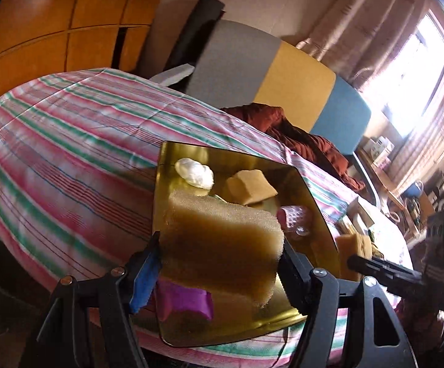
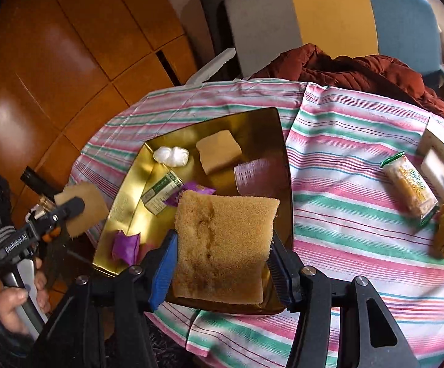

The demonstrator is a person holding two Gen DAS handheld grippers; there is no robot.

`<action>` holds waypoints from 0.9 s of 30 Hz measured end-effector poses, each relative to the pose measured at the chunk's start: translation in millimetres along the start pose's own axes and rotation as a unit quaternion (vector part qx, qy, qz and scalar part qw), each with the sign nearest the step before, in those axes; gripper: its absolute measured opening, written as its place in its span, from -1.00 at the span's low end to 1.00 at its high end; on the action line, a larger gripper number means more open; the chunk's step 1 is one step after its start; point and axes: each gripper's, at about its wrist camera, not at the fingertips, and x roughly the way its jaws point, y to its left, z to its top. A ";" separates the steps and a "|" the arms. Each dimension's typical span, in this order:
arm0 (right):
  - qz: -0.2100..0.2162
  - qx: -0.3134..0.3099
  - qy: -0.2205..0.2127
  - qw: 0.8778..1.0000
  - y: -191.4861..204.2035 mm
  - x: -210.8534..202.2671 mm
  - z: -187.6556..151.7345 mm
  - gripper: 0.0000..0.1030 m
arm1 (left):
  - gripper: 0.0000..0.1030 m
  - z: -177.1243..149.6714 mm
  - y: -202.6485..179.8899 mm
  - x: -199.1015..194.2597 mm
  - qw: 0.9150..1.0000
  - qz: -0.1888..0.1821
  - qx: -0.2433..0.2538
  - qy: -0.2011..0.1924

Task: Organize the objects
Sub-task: 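Carry both sponges into the gold tray and open both tools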

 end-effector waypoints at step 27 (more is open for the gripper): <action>-0.025 -0.004 0.016 1.000 15.4 20.2 -13.7 0.56 | 0.62 -2.8 -2.2 29.0 0.999 0.021 0.027 0.035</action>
